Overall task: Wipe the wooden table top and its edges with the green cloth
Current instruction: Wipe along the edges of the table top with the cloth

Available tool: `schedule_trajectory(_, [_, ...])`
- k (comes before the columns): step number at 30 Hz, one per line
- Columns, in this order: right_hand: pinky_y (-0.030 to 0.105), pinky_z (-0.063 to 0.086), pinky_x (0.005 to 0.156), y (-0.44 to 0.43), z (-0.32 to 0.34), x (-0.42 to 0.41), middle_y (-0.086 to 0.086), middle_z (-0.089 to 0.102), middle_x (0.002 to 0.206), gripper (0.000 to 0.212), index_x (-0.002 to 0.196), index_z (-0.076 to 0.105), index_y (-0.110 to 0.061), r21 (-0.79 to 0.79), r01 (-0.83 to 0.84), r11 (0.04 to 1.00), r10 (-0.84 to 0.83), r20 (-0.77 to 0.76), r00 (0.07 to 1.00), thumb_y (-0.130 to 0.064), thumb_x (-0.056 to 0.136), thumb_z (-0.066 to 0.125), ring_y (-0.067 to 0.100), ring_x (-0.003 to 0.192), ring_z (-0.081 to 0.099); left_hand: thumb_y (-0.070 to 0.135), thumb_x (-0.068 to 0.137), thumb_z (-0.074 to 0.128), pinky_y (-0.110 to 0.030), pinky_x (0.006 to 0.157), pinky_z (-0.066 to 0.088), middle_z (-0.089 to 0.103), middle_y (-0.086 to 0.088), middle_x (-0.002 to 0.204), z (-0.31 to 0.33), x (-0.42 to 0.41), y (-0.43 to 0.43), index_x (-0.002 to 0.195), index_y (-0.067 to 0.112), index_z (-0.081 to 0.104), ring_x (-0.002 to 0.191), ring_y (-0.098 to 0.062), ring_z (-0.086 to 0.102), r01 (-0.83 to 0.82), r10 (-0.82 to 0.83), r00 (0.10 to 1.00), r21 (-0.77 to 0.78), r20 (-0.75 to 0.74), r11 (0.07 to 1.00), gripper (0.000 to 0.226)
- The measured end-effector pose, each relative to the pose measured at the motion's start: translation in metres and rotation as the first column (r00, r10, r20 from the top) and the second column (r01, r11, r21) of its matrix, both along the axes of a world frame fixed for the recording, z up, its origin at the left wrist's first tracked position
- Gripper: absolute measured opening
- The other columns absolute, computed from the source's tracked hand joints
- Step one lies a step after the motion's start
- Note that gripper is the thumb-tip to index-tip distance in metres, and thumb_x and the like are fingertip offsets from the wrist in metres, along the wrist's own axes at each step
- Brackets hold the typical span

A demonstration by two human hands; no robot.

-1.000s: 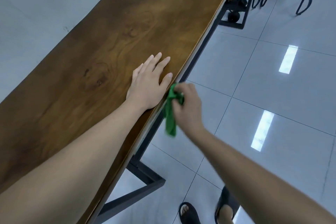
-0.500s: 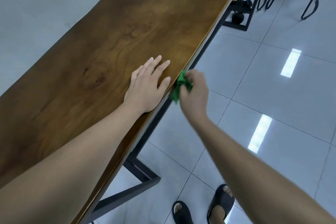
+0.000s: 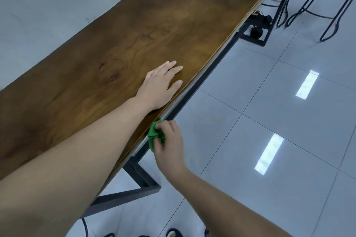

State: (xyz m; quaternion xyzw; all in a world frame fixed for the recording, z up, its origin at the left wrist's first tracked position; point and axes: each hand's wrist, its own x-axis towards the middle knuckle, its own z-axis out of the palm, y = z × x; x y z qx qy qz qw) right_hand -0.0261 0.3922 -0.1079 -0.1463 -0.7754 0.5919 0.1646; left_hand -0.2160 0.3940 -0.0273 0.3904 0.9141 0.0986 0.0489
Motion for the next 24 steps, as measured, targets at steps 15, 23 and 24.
schedule_trajectory(15, [0.007,0.04,0.079,-0.026,0.006,0.01,-0.001,0.063,0.112,0.035,0.115,0.065,-0.02,0.123,0.174,0.977,-0.175,0.003,0.985,0.009,0.095,0.059,-0.004,0.102,0.058,0.056,0.114,0.041,-0.05,0.134,0.024,0.038,0.013,0.174,0.03,0.109,-0.258,0.166,0.04,0.041,0.163,-0.011,0.031,-0.169,0.166,0.983,0.036,0.082,0.985,0.054])
schedule_trajectory(23, [0.031,0.052,0.085,-0.039,0.008,0.006,0.0,0.067,0.107,0.03,0.105,0.06,-0.023,0.148,0.259,0.955,-0.264,0.018,0.964,0.003,0.09,0.055,0.013,0.101,0.063,0.054,0.114,0.044,-0.049,0.132,0.021,0.028,0.012,0.178,0.008,0.149,-0.358,0.168,0.037,0.037,0.166,-0.014,0.022,-0.227,0.225,0.973,0.025,0.043,0.974,0.057])
schedule_trajectory(24, [0.032,0.053,0.086,-0.04,0.009,0.006,0.0,0.068,0.106,0.03,0.104,0.059,-0.022,0.142,0.269,0.953,-0.275,0.029,0.961,0.003,0.089,0.055,0.011,0.099,0.063,0.054,0.114,0.044,-0.049,0.132,0.02,0.027,0.012,0.178,0.006,0.154,-0.368,0.168,0.037,0.037,0.166,-0.014,0.02,-0.233,0.232,0.972,0.025,0.039,0.972,0.057])
